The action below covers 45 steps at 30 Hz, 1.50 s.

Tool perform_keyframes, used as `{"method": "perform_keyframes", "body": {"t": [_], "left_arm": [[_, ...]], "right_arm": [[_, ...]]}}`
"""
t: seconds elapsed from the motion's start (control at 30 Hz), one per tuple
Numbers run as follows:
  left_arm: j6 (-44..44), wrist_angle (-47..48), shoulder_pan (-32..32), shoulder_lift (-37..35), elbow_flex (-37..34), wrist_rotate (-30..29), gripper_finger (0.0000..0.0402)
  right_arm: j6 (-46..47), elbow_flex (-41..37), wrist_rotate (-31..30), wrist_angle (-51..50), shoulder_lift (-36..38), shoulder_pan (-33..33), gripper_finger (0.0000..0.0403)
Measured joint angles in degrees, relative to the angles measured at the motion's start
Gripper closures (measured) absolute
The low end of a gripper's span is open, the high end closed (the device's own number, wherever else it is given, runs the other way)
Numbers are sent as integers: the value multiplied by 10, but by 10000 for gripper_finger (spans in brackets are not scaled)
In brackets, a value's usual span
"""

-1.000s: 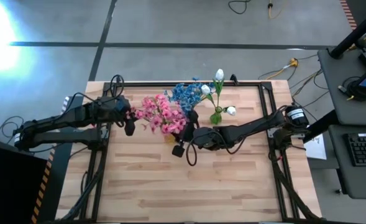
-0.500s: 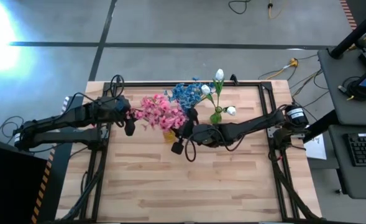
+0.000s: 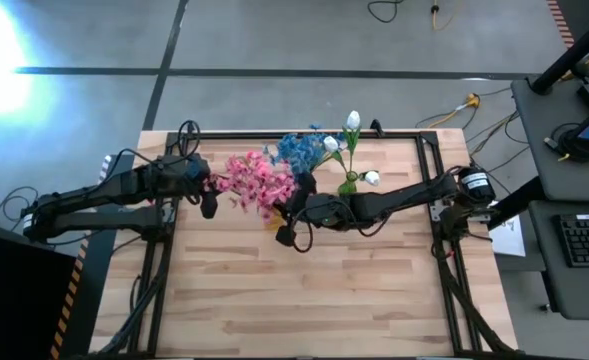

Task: Sort flowers into vase by color
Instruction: Put the pink flowers into the yellow flower vase, then return to Home Position

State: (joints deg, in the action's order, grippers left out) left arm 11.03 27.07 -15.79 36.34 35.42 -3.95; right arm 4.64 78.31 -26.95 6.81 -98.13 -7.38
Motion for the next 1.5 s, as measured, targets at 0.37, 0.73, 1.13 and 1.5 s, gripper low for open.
{"method": "perform_keyframes", "body": {"t": [0.37, 0.73, 1.13, 1.5], "left_arm": [[0, 0, 0, 0, 0, 2, 327], [1, 0, 0, 0, 0, 2, 327], [17, 5, 0, -2, 0, -1, 327], [22, 10, 0, -15, 0, -1, 327]], "right_arm": [[4, 2, 6, -12, -3, 5, 390], [23, 1, 4, -20, -3, 4, 390], [13, 1, -2, -19, -3, -5, 343], [7, 1, -17, -19, 1, -18, 238]]}}
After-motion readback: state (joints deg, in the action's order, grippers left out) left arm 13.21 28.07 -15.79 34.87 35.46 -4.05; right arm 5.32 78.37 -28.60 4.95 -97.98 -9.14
